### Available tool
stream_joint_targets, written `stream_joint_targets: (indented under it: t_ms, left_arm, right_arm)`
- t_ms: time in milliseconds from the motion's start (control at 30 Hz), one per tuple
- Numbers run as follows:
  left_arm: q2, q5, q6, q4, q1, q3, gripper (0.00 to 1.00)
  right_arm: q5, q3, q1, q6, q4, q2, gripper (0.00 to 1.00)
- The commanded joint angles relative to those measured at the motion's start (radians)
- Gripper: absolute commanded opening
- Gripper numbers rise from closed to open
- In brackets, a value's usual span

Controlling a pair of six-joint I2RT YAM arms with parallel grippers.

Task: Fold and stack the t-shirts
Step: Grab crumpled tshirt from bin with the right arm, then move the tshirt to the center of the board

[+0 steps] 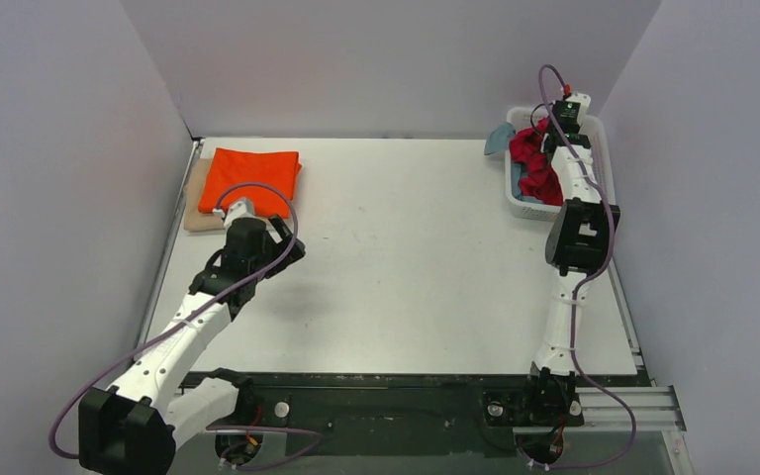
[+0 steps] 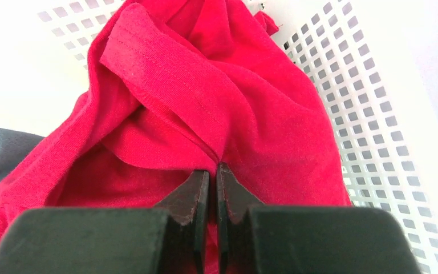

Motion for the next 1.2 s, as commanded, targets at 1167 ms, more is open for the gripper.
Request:
stream_joint_targets:
  t_ms: [1167]
  left_arm:
    - [-0.473,0.083,-0.035,-0.186,-0.003,-0.013,0.92]
  right_arm:
    - [0.022,-0.197,0.705,0.115,0.082,-1.085,0.00]
